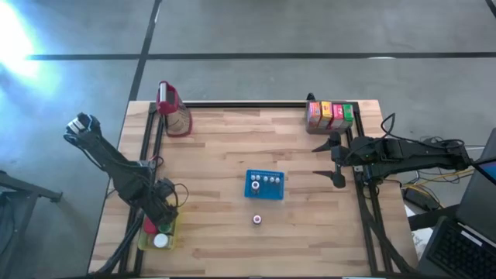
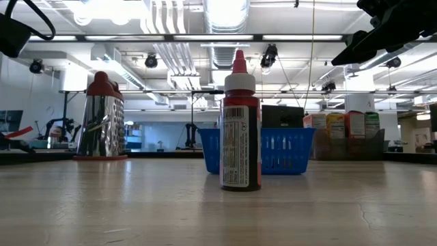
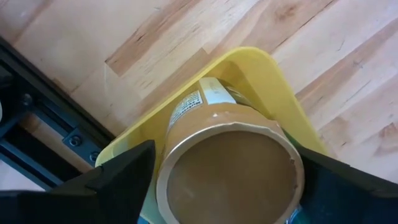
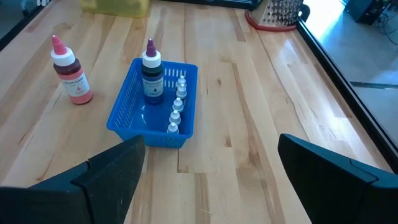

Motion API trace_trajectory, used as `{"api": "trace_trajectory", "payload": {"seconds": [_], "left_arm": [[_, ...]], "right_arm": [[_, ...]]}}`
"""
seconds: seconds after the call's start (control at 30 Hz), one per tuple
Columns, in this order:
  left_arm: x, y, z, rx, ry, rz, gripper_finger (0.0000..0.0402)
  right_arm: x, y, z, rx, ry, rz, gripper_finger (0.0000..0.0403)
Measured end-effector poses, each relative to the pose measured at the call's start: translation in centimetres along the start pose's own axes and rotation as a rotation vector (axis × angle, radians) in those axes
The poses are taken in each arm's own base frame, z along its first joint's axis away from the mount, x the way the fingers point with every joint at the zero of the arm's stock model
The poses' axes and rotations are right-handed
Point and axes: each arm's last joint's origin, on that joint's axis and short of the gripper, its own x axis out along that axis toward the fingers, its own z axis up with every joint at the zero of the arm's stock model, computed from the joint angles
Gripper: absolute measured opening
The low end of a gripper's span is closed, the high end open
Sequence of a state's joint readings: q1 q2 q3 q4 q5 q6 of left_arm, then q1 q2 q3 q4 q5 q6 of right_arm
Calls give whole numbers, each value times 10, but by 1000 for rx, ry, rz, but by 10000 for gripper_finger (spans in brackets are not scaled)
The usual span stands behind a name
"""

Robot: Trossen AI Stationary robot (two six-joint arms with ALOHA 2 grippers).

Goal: Pick & Place Kitchen Items
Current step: Put the golden seasoning bottle into the yellow bin, then put the large pink food coloring bottle into the blue bin

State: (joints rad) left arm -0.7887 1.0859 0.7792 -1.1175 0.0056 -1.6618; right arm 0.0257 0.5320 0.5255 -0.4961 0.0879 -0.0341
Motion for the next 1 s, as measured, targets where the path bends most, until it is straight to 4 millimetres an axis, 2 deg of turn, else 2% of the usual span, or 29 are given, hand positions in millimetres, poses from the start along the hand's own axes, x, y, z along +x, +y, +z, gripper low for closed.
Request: {"api": "trace_trajectory", "payload": {"seconds": [0.2, 0.37, 0.6, 0.73, 1.0], "left_arm": [[0, 0, -1, 40, 36, 1, 387], [-3, 2, -3, 60, 112, -10, 389], [-16, 3, -1, 54, 90, -78, 390], [-24, 5, 3, 67, 4, -126, 390], [-40, 9, 17, 150, -327, -184, 390]], "right_arm": [[0, 0, 0, -2, 0, 0, 364], [0, 0, 0, -2, 0, 0, 364], [0, 0, 0, -2, 0, 0, 364], [0, 0, 0, -1, 0, 0, 364], [0, 0, 0, -1, 0, 0, 364]]}}
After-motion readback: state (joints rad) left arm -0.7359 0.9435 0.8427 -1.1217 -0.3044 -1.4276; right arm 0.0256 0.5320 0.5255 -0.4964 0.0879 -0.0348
